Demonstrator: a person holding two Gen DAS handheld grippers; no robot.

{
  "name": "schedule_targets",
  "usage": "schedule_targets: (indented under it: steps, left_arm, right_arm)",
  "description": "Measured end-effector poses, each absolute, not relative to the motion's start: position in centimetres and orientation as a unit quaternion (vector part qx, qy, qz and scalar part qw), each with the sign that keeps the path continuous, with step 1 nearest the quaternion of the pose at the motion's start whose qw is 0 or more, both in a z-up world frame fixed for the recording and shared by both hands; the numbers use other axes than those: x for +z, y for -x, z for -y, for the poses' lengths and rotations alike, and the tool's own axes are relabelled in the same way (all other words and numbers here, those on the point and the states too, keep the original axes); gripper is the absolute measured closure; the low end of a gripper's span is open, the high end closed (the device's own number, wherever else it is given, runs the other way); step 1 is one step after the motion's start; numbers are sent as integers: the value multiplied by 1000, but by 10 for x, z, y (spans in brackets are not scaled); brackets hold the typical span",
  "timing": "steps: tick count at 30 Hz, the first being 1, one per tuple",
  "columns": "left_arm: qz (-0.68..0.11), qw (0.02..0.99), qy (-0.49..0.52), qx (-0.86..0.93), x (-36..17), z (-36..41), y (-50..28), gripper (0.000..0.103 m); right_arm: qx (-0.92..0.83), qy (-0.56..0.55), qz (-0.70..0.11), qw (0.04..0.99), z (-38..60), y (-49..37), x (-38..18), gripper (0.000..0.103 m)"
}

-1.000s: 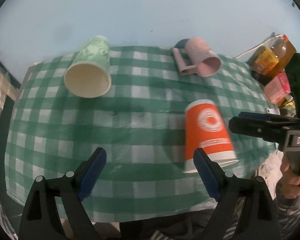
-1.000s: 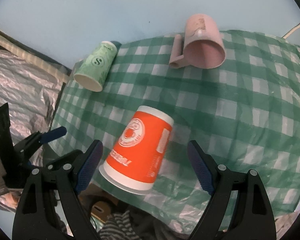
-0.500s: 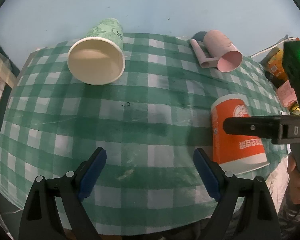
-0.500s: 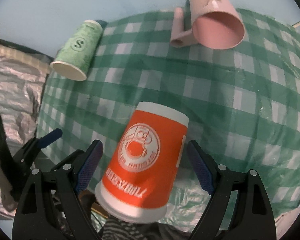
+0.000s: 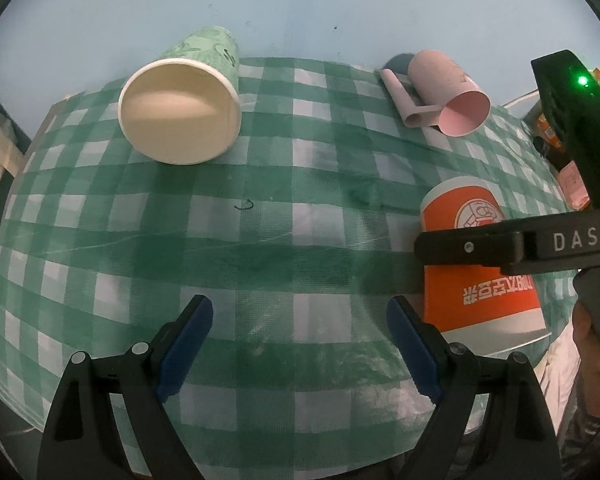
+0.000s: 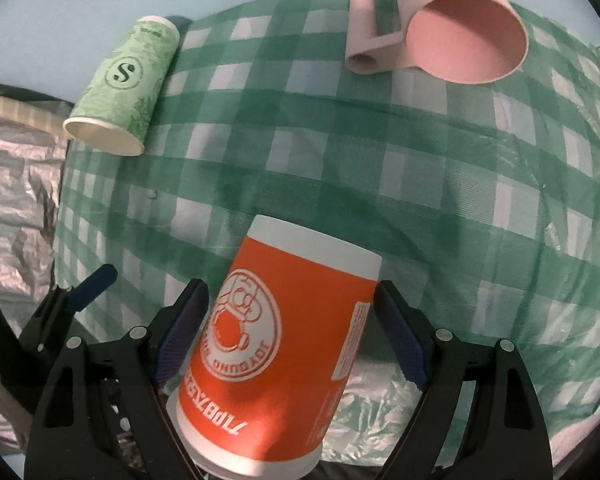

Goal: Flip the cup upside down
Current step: 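Close the right tool on the orange cup while the left tool releases it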

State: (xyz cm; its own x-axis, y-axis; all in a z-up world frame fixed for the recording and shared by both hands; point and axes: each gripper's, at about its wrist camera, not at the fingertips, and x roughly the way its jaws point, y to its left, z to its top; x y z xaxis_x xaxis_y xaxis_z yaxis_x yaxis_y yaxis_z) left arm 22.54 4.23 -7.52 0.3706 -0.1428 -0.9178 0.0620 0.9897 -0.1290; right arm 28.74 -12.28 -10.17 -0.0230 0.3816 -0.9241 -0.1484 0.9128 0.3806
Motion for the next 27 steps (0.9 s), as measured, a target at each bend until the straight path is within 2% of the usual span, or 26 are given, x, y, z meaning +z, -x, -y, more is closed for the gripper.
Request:
schedule_targets:
  steps: [6, 16, 27]
  left_arm:
    - [-556, 828, 42, -59, -75, -48, -225, 13]
    - [-546, 833, 58, -68, -69, -49, -215, 13]
    - [-483, 868, 97, -64, -49, -53, -189, 13]
  right_arm:
    - [194, -104, -685, 695, 127, -288, -102, 34]
    - [231, -78, -618, 747, 133, -270, -74, 34]
    - [263, -44, -477, 837, 137, -224, -28, 35]
